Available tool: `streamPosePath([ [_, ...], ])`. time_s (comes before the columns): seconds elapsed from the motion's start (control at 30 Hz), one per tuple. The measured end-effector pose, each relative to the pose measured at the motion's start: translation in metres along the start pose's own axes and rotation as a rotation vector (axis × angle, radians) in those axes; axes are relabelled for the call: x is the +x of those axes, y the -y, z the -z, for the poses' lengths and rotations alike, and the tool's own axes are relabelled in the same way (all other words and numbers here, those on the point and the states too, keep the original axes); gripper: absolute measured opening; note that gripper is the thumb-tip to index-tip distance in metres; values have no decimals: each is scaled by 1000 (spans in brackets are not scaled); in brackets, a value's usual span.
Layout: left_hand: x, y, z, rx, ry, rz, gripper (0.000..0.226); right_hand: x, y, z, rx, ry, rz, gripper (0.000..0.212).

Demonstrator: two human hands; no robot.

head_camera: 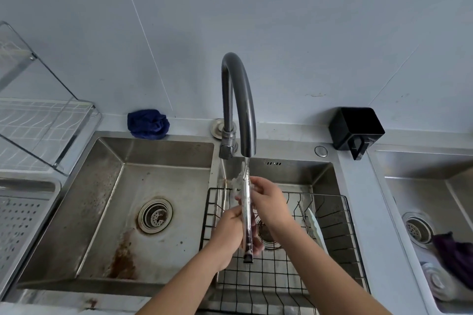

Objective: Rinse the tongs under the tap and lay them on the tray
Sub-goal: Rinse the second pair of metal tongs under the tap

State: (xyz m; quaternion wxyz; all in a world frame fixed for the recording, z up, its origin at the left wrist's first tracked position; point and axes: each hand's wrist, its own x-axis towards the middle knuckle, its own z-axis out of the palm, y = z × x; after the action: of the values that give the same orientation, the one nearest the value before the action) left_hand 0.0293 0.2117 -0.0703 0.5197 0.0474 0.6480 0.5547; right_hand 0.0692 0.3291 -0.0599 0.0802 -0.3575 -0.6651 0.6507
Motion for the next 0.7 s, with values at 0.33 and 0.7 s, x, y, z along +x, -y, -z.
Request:
streamPosePath([
  [0.33,-7,9,22,-365,63,71,36,14,3,-18,216,42,-83,15],
  [0.7,-11,19,39,-401,163,87,42,18,6,-24,175,25,-152,23],
])
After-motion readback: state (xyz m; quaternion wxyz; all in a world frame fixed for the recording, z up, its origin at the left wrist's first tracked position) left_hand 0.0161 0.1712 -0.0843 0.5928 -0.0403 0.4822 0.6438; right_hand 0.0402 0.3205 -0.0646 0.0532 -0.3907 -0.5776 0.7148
